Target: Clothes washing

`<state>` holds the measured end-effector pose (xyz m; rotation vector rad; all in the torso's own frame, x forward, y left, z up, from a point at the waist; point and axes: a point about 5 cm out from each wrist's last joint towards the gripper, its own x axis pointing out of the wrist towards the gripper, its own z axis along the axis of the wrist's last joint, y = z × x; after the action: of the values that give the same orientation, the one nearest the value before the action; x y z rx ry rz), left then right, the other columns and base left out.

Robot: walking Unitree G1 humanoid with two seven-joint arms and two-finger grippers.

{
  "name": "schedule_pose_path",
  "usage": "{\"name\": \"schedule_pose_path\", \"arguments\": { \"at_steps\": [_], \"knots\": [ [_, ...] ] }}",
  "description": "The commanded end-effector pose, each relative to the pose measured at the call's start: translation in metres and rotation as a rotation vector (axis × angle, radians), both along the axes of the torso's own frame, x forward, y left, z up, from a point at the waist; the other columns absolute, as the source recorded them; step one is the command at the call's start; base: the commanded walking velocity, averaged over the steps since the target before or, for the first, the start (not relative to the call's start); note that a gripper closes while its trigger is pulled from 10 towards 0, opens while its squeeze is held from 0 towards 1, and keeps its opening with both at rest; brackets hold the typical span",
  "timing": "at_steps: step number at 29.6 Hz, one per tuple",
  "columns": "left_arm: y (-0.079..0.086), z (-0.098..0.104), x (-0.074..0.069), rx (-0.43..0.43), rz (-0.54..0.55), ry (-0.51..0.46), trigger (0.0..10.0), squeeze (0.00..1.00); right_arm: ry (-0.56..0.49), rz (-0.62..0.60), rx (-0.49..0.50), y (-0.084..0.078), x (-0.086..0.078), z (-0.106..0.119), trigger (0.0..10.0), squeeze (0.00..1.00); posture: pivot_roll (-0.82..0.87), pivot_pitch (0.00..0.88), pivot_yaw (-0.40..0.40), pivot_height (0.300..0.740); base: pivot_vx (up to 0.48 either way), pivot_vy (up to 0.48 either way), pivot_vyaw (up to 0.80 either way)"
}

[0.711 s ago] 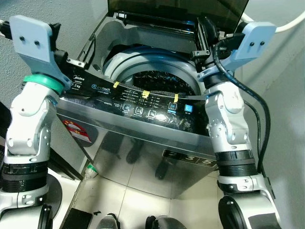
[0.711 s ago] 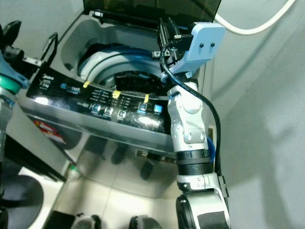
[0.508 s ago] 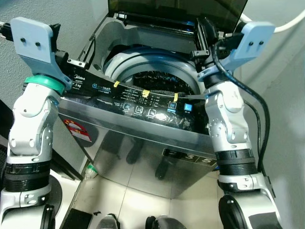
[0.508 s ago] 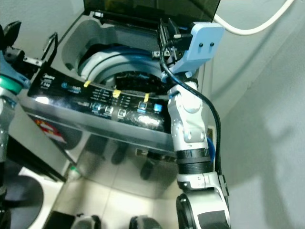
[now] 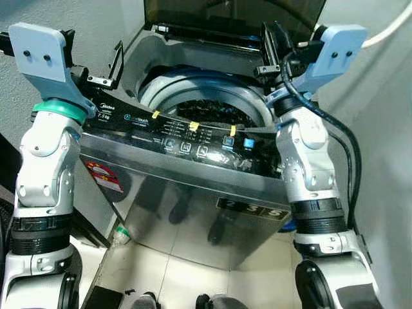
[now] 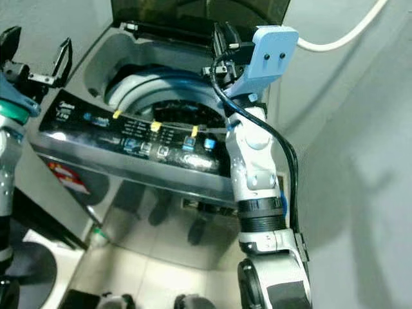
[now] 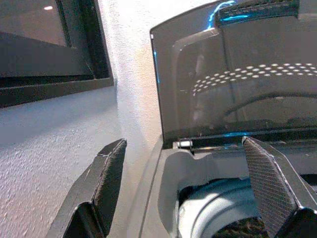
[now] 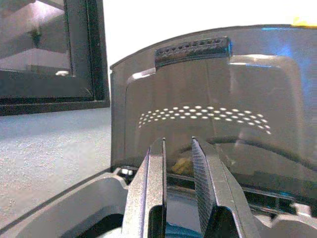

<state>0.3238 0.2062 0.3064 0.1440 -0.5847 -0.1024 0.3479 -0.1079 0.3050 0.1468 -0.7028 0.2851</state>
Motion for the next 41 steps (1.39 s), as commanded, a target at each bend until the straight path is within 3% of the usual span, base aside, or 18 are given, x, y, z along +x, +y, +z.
{"name": "schedule_pose_path", "arguments": {
  "at_steps": [1,10,15,41],
  "knots": [
    [0.0025,-0.0004,-0.0002,-0.004,0.011,-0.008,10.0,0.0,0.008,0.0,-0.018,0.0017,0.001,-0.0023,10.0,0.0,0.1,0.029,0.015,0.74,-0.476,0.0,0.0],
    [0.0021,-0.0003,0.0002,0.002,0.009,-0.008,10.0,0.0,0.003,-0.011,-0.057,0.0041,0.0011,-0.0036,10.0,0.0,0.1,0.033,0.018,0.74,-0.438,0.0,0.0],
    [-0.001,-0.0009,0.002,0.001,-0.008,0.01,10.0,0.0,-0.009,-0.019,-0.136,0.0056,0.001,-0.0044,10.0,0.0,0.1,0.032,0.018,0.74,0.0,0.0,0.8],
    [-0.006,-0.0057,0.0038,0.03,-0.018,0.027,10.0,0.0,-0.015,-0.017,-0.168,0.0072,0.0005,-0.0054,10.0,0.0,0.09,0.025,0.013,0.74,0.0,0.0,0.72]
  ]
}}
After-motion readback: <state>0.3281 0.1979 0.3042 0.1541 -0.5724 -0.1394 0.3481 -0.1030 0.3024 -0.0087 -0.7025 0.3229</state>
